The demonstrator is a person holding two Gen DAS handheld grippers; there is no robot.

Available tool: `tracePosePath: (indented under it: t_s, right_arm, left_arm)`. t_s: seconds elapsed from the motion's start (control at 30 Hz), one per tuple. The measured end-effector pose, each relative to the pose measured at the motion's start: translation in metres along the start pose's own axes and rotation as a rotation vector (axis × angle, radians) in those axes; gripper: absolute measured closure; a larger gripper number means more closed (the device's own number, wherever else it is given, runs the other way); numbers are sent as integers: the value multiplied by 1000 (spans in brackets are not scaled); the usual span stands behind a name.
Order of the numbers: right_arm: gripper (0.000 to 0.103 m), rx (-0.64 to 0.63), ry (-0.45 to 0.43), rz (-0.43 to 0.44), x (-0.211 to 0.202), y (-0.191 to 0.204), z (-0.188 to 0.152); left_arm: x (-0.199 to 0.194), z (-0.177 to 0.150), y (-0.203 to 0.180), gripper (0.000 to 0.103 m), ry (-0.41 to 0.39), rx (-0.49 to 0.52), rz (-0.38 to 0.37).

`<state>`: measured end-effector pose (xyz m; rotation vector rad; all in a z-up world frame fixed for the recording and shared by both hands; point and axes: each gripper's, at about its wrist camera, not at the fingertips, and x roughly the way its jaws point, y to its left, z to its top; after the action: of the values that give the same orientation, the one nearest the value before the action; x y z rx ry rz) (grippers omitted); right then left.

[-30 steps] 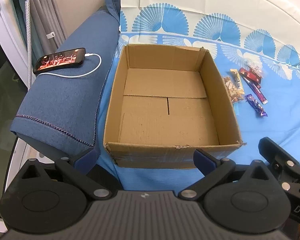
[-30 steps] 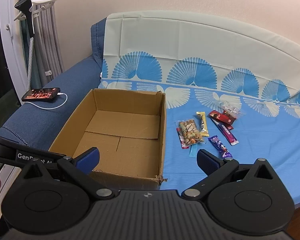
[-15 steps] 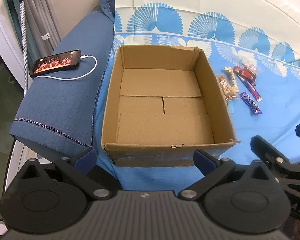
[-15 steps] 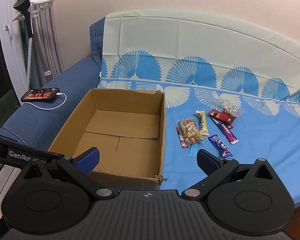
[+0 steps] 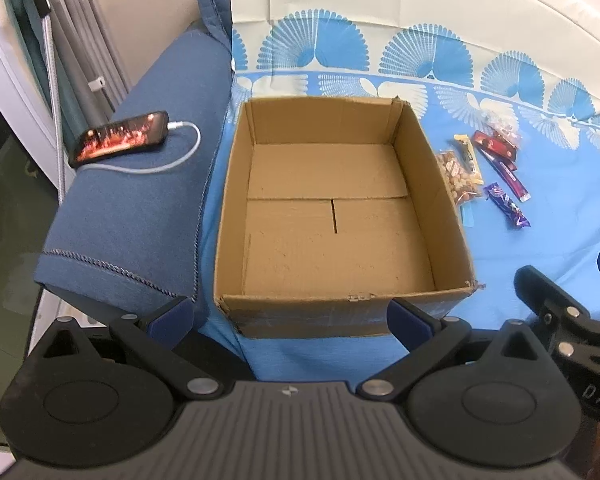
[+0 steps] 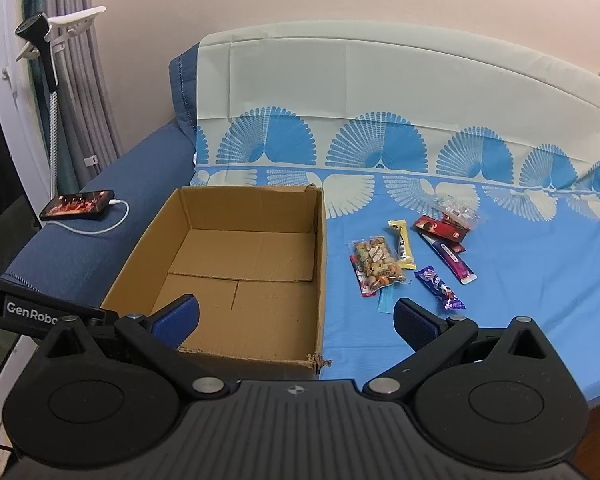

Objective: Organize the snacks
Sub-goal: 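Move both tools from the box toward the snack pile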

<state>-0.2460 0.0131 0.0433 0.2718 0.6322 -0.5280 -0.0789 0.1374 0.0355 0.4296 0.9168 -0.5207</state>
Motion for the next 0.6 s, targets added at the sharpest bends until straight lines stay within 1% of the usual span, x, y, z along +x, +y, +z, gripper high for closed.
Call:
tracePosePath:
  t_s: [0.17,0.3,0.33,0.43,0.5,0.6]
  right_arm:
    - [0,54,-6,3,-7,-14,8]
    - [0,97,-13,-14,-12,-29,17]
    - [0,103,-15,-21,-14,-33,20]
    - [0,110,-31,-43,-16,-44,28]
    - [0,113,-40,-61,-16,-50,30]
    - [0,126,-28,-90,-8,-61,30]
  left_arm:
    - [-23,13,-2,0,-26,14,22]
    - [-51,33,0,0,-23,4,4]
    - [-63,40,0,0,-40,1,0]
    - [-97,59,-2,0,-128,5,16]
    - [-116,71,-4,0,-161,3,-6]
    - [-135,85,-6,0,-183,-10,-52]
